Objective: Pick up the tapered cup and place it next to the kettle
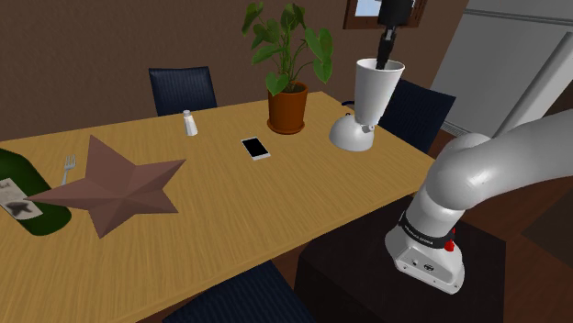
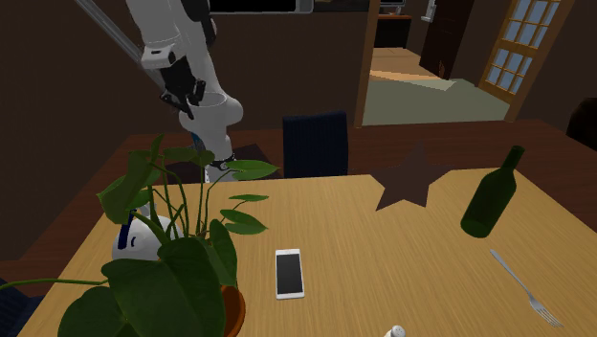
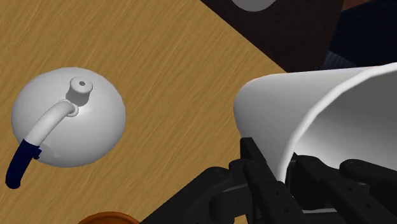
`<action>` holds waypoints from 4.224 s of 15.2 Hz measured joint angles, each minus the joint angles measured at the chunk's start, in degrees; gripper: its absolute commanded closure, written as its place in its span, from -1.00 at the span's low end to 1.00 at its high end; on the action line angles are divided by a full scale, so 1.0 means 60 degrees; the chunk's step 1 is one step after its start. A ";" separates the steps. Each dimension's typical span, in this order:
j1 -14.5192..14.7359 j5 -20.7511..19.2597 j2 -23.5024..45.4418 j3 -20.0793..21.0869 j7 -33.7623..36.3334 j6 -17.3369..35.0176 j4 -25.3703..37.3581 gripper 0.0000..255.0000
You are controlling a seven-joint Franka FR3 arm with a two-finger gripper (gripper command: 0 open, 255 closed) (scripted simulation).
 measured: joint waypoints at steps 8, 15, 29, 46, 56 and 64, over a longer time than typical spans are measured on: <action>-0.0539 -0.1284 -0.0688 -0.1423 -0.1675 -0.0628 0.0013 1.00; -0.0853 -0.2460 -0.0761 -0.2807 -0.3284 -0.0998 0.0558 1.00; -0.0958 -0.3712 -0.0602 -0.4557 -0.4849 -0.0387 0.0585 1.00; -0.1264 -0.4427 -0.1113 -0.5304 -0.4630 0.1503 -0.1740 1.00; -0.1336 -0.4937 -0.1060 -0.5994 -0.4592 0.2658 -0.2766 1.00; -0.1312 -0.5371 -0.0847 -0.6640 -0.4515 0.3688 -0.3525 1.00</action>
